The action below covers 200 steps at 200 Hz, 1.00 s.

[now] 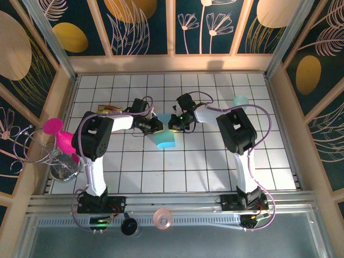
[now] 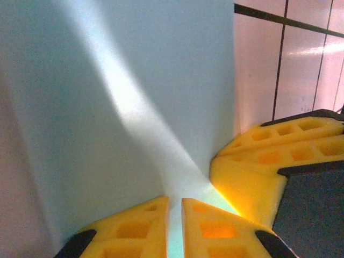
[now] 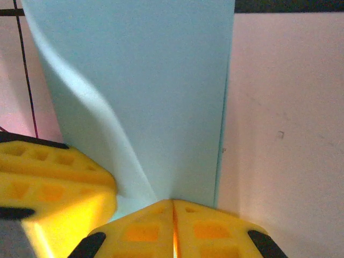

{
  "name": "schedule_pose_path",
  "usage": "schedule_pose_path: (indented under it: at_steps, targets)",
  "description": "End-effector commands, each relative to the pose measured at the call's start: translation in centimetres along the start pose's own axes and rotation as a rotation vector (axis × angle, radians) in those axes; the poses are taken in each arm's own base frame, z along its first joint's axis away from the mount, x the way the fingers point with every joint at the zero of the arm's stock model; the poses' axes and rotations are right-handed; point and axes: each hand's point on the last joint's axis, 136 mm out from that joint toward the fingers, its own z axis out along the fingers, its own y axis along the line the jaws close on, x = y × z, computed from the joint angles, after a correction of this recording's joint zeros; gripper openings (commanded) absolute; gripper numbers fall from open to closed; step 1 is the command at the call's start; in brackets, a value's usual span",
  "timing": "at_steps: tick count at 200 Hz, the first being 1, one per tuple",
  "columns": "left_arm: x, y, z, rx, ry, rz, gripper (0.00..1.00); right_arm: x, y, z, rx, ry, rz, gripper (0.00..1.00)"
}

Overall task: Fold a paper plane with a square sheet of paper (pick it up from the middle)
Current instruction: First fold in half a square sheet of paper at the center of the table.

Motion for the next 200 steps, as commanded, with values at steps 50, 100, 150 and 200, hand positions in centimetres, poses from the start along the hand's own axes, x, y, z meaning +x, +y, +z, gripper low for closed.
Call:
schedule_pose_path:
  at_steps: [50, 100, 150, 200]
  targets:
    - [-2.0, 6.4, -4.5, -0.18, -0.092, -0.053, 0.15, 8.8, -15.1, 2.9, 0.515, 0.222, 0.137, 0.1]
    - [-3.0, 0.3, -5.3, -0.036, -0.131, 0.027, 0.15, 8.8, -15.0, 2.9, 0.51, 0.221, 0.136, 0.1]
    - [-1.9, -3.1, -1.0, 0.073, -0.065, 0.044, 0.15, 9.0, -15.2, 3.1, 0.511, 0.226, 0.14, 0.1]
    - [-3.2, -0.5, 0.8, 0.002, -0.063, 0.021, 0.15, 9.2, -15.5, 3.1, 0.522, 0.23, 0.141, 0.1]
